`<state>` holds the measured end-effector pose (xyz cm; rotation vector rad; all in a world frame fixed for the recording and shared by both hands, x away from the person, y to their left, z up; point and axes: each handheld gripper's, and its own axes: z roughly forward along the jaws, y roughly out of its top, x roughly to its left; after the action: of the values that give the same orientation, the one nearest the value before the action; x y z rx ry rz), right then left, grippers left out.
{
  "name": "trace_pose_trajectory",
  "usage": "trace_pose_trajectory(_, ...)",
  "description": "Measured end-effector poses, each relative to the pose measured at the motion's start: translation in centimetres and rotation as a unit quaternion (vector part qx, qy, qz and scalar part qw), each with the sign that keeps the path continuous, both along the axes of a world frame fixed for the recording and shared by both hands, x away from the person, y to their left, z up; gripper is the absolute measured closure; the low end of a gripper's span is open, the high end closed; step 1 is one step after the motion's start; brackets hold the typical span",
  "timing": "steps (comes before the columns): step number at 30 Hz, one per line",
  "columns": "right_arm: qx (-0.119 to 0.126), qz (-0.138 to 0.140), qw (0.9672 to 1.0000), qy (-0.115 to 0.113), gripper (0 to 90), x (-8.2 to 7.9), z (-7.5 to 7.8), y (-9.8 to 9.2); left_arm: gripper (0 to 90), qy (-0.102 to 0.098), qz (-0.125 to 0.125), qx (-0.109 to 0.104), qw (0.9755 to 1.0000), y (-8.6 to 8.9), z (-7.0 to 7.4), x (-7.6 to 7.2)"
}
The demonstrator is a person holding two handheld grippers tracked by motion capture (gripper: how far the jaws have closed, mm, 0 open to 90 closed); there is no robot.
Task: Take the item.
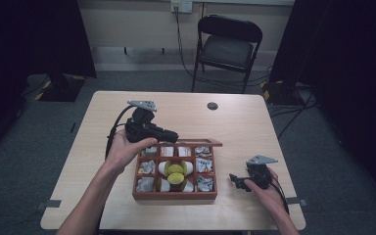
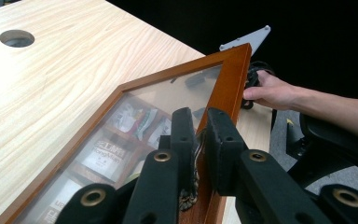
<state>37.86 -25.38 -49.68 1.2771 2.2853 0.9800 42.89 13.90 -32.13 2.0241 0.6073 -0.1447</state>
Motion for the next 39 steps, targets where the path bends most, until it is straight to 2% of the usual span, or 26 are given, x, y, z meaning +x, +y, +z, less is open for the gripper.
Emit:
trace_pose_trajectory(11, 0.051, 0.020, 0.9979, -0.033, 18.8, -1.3, 2.4, 1.5, 81.9, 0.003, -0.005, 0.002, 1.0000, 0.0, 0.0, 0.1)
trace_pose_trajectory(13, 0.064, 0.033, 0.9965, -0.041, 21.6, -1.9, 3.2, 2.1, 81.9, -0.002, -0.005, 0.004, 1.0000, -0.1, 0.0, 0.0)
trace_pose_trajectory(18, 0.069, 0.051, 0.9948, -0.053, 22.1, -2.5, 3.9, 3.1, 82.0, -0.009, -0.002, 0.012, 0.9999, -0.2, 0.2, -0.2)
trace_pose_trajectory(21, 0.081, 0.077, 0.9921, -0.058, 22.4, -3.4, 4.5, 4.5, 82.0, -0.011, -0.002, 0.013, 0.9998, -0.2, 0.3, -0.2)
trace_pose_trajectory(25, 0.083, 0.098, 0.9900, -0.057, 23.6, -3.7, 4.8, 5.8, 82.0, -0.009, 0.002, 0.006, 0.9999, -0.1, 0.2, -0.1)
trace_pose_trajectory(27, 0.090, 0.119, 0.9878, -0.044, 24.9, -3.8, 4.7, 7.0, 82.0, -0.004, -0.002, 0.003, 1.0000, -0.1, 0.0, -0.1)
trace_pose_trajectory(30, 0.090, 0.135, 0.9861, -0.038, 26.8, -3.9, 4.7, 8.1, 82.0, -0.011, 0.000, 0.011, 0.9999, -0.2, 0.2, -0.3)
trace_pose_trajectory(34, 0.094, 0.158, 0.9824, -0.036, 28.2, -4.1, 4.9, 9.8, 82.0, -0.011, -0.001, 0.010, 0.9999, -0.2, 0.1, -0.3)
trace_pose_trajectory(39, 0.083, 0.190, 0.9780, -0.022, 29.0, -4.2, 4.5, 12.3, 82.0, -0.006, -0.002, 0.008, 0.9999, -0.1, 0.1, -0.2)
